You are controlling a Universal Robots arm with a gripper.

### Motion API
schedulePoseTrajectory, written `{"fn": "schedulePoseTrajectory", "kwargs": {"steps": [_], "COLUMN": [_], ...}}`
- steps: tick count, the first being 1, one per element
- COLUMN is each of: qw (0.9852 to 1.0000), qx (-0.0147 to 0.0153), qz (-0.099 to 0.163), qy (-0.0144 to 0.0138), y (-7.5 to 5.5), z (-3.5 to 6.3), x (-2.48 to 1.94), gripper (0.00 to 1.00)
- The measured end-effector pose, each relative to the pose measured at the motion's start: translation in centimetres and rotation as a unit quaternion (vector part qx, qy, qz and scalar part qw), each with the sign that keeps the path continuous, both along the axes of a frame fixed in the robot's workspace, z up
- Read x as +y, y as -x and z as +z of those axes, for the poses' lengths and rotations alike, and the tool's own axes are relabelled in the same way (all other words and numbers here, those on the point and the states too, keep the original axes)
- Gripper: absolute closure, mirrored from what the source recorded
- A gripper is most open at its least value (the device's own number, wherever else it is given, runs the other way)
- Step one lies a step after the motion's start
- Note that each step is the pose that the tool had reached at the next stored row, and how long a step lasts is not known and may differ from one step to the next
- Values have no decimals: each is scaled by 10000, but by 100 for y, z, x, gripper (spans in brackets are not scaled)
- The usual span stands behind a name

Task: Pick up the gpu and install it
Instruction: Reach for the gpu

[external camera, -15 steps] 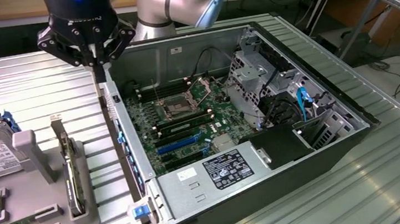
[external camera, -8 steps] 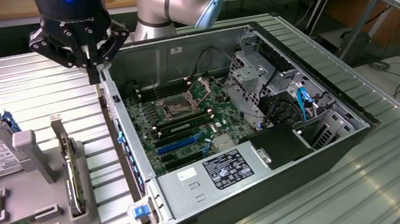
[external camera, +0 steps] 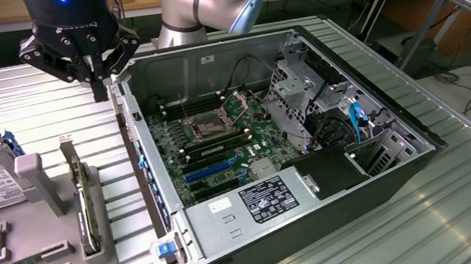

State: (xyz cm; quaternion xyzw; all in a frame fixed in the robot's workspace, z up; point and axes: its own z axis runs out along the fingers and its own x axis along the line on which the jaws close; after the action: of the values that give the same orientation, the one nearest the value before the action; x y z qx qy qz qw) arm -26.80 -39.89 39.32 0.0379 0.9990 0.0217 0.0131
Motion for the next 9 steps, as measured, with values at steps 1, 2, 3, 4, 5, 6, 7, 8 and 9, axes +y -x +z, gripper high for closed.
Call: {"fn": "schedulePoseTrajectory", "kwargs": {"steps": [1, 2, 3, 4, 5, 6, 7, 8, 9], "qw": [10000, 10000, 10000, 10000, 10000, 10000, 10000, 10000, 10000], "qx": [0, 0, 0, 0, 0, 0, 0, 0, 0], "qz": [0, 0, 0, 0, 0, 0, 0, 0, 0], "qy": [0, 0, 0, 0, 0, 0, 0, 0, 0], "y": [12, 29, 40, 51, 62, 76, 86, 99, 111], "z": [0, 0, 0, -1, 0, 0, 0, 0, 0], "x": [0, 0, 0, 0, 0, 0, 0, 0, 0], "gripper": [89, 89, 89, 89, 89, 89, 89, 89, 89]}}
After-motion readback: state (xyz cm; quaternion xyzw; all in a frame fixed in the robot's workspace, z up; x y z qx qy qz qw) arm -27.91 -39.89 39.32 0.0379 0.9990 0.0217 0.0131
